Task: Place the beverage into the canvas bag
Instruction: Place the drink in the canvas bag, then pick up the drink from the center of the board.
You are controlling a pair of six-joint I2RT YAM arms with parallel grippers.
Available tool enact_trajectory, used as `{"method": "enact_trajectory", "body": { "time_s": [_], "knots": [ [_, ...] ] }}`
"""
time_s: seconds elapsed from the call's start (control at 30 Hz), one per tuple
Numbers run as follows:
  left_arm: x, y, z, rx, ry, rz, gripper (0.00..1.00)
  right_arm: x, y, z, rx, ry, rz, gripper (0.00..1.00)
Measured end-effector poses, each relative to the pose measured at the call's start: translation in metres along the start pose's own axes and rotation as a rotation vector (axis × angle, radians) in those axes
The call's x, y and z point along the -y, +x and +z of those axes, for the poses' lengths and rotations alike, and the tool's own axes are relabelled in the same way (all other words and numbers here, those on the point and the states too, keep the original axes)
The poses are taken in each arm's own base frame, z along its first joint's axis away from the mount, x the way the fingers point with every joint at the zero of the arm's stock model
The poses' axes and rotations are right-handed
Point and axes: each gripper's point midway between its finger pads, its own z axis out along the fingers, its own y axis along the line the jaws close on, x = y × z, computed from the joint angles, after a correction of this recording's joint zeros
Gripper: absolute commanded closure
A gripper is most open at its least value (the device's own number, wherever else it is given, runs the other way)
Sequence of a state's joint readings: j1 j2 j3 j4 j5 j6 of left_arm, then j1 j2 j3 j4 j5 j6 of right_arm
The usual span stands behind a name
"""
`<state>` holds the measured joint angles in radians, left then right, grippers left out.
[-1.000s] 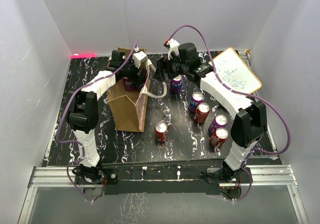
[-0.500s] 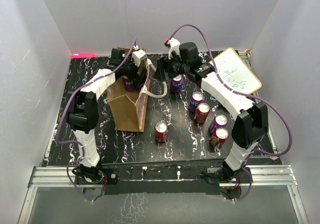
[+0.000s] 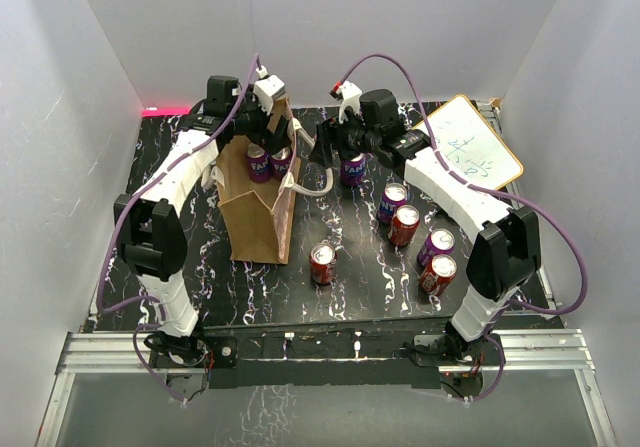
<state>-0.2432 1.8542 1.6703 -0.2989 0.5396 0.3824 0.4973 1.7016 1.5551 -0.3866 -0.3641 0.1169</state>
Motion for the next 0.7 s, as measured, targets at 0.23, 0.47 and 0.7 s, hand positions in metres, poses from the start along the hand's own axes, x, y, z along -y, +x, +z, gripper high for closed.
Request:
{"method": "enact_trajectory", "body": {
  "time_s": [0.23,0.47,0.7],
  "knots": [
    [-0.005,-0.018,-0.019,0.021,-0.063,0.011,0.07,0.000,-0.005,-0.006,0.017,0.012,-0.012,0.20],
    [-0.008,-0.056,-0.052,0.093,-0.150,-0.016,0.09,0.004,-0.011,-0.014,0.038,0.045,-0.029,0.20],
    [0.005,-0.103,-0.090,0.203,-0.173,0.006,0.09,0.028,-0.023,-0.031,0.078,0.111,-0.024,0.20]
  ]
}}
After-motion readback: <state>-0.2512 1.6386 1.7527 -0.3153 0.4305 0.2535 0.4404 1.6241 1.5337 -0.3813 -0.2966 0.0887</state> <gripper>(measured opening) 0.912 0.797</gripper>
